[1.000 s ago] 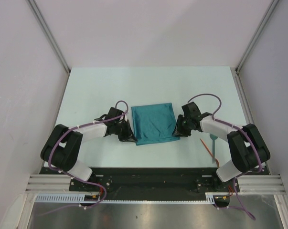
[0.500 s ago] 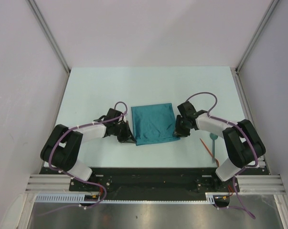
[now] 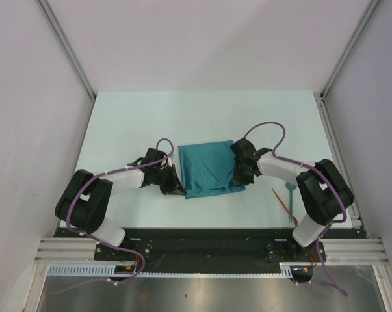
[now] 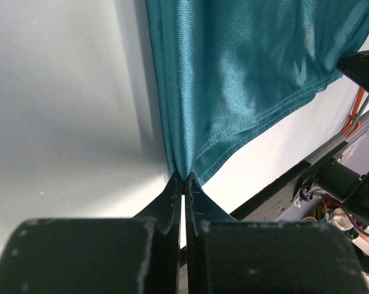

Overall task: Fold the napkin into a case and place the utensils inside
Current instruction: Smooth out the square-folded napkin at the center of the board.

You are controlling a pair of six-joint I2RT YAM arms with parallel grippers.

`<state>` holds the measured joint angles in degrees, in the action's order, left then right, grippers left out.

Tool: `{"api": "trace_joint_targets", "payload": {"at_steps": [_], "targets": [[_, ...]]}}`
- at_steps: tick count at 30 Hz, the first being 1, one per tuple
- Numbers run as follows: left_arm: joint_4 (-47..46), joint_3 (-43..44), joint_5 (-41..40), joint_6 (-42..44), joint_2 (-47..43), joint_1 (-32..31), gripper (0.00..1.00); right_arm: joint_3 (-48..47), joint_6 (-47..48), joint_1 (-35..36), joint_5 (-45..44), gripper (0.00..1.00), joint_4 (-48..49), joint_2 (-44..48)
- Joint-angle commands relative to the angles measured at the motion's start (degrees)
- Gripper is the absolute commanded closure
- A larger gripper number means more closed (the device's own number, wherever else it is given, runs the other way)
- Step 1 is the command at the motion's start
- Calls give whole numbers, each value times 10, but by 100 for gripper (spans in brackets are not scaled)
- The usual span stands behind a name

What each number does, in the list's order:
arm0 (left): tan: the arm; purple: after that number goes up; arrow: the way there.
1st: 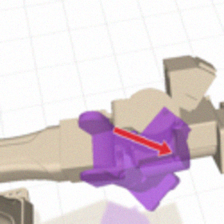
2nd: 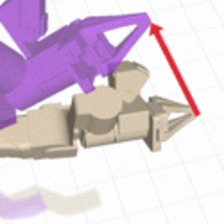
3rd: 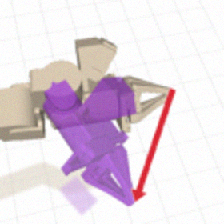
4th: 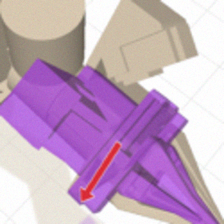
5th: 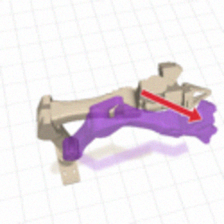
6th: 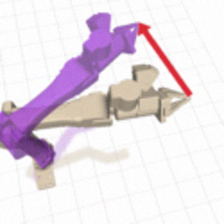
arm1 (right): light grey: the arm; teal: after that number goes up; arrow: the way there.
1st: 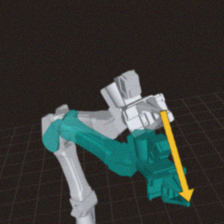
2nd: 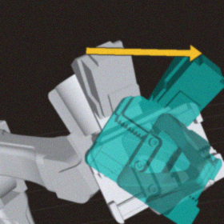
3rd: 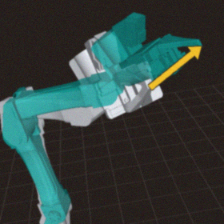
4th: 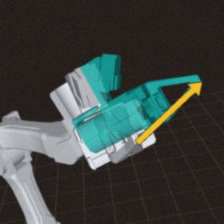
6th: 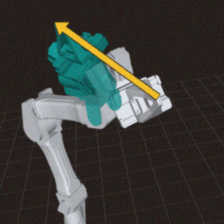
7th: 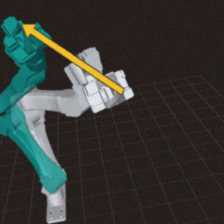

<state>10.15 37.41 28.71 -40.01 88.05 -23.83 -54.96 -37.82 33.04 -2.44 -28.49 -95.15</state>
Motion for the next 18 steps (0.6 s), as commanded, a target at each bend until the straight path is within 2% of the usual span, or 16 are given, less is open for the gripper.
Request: {"api": "trace_joint_targets", "payload": {"at_steps": [1, 7, 10, 14, 18], "targets": [[-13, 1, 21, 16, -21, 6, 100, -46, 16, 3, -47, 100, -23, -10], [0, 18, 38, 15, -39, 6, 100, -90, 46, -3, -62, 100, -58, 3], [1, 18, 43, 11, -49, 6, 100, -81, 56, -18, -42, 100, -63, 22], [0, 16, 43, 7, -51, 5, 100, -53, 61, -28, -2, 100, -44, 41], [-3, 8, 40, 7, -46, 6, 100, -25, 60, -32, 88, 100, -6, 25]]}}
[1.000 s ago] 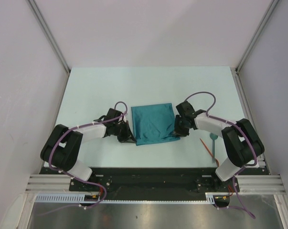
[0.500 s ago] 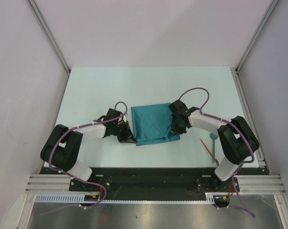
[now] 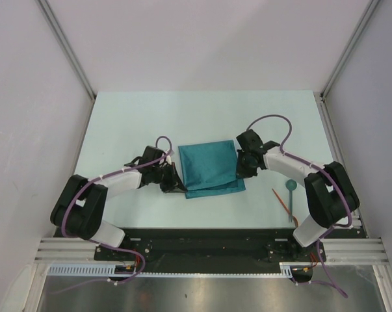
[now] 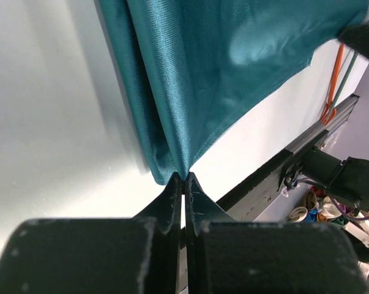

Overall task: Fold the napkin into a case and place the utensils inside
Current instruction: Smooth out the square-folded napkin at the center of the board.

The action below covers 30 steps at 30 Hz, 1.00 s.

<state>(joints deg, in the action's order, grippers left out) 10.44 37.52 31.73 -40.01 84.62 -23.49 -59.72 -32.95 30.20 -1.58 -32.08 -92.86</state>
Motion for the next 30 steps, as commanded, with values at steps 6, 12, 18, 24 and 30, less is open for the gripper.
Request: {"api": "trace_joint_targets", "payload": {"at_steps": [6, 12, 18, 24, 30], "targets": [[-10, -3, 4, 8, -8, 3, 100, 53, -11, -4, 120, 100, 53, -7], [-16, -22, -13, 7, -29, 4, 76, 69, -15, -10, 119, 100, 55, 6], [1, -13, -33, 15, -46, 5, 50, 74, -13, -15, 127, 100, 57, 13], [3, 4, -41, 16, -29, 5, 36, 78, -19, -15, 143, 100, 69, 12], [2, 26, -40, 23, 11, 4, 47, 73, -16, -17, 147, 100, 65, 15]]}}
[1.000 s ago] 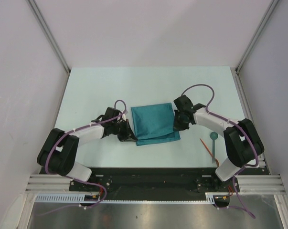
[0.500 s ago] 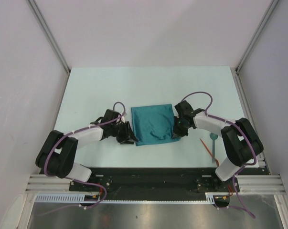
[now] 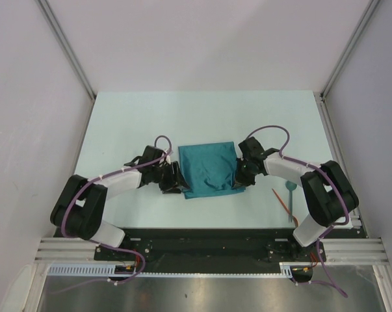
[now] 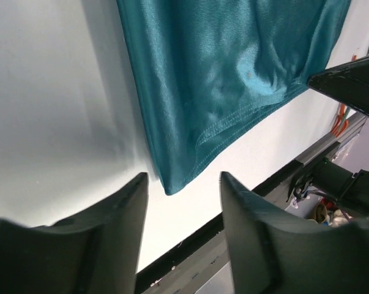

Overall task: Fold the napkin into a case and place the utensils inside
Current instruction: Smooth out the square-folded napkin at the center of the board.

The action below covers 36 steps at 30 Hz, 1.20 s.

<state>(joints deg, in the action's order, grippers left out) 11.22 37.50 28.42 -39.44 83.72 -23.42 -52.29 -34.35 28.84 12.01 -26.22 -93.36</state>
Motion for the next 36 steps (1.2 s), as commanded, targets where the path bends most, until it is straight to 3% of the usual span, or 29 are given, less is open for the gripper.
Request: {"api": "trace_joint_targets", "payload": {"at_steps": [1, 4, 5, 8, 20, 36], "targets": [[-8, 28, -7, 20, 27, 3, 50, -3, -2, -4, 8, 97, 3, 23], [-10, 24, -8, 20, 31, 3, 65, -3, -6, -10, -4, 87, -5, 31], [-11, 23, -10, 21, 30, 4, 74, -4, -8, -10, -10, 84, -8, 33], [-14, 15, -13, 20, 23, 4, 85, -1, -16, -9, -17, 77, -14, 37], [-14, 8, -2, 18, 15, 3, 88, 2, -21, -13, -45, 65, -32, 37], [-17, -1, 1, 17, 9, 4, 100, 1, -27, -9, -44, 65, -17, 6]]}}
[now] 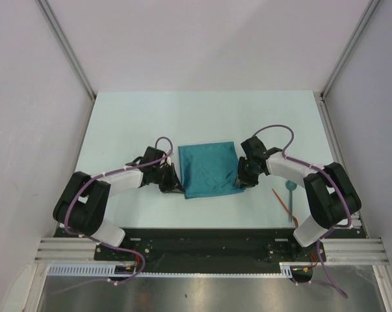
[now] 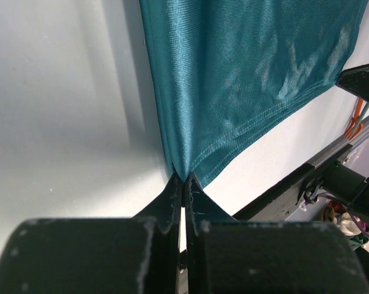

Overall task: Fold the napkin into a case and place the utensils inside
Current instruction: Smooth out the square-folded napkin at the center of the board.

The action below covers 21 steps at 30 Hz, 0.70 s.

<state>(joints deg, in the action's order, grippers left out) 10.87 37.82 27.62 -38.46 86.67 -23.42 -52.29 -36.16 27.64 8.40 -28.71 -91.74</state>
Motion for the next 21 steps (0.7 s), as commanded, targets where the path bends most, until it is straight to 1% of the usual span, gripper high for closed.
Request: {"api": "trace_joint_targets", "payload": {"at_steps": [1, 8, 14, 17, 21], "targets": [[-14, -5, 9, 7, -21, 4, 100, 1, -10, 5, -10, 65, 8, -13], [-18, -8, 14, 5, -24, 4, 100, -4, -12, 16, -36, 65, 1, -24], [-18, -8, 15, 3, -26, 4, 100, -16, -13, 30, -55, 67, -6, -40], [-16, -9, 14, 3, -29, 4, 100, -18, -14, 38, -66, 71, -6, -45], [-15, -13, 15, 4, -34, 5, 100, -24, -15, 42, -73, 80, -11, -48]]}}
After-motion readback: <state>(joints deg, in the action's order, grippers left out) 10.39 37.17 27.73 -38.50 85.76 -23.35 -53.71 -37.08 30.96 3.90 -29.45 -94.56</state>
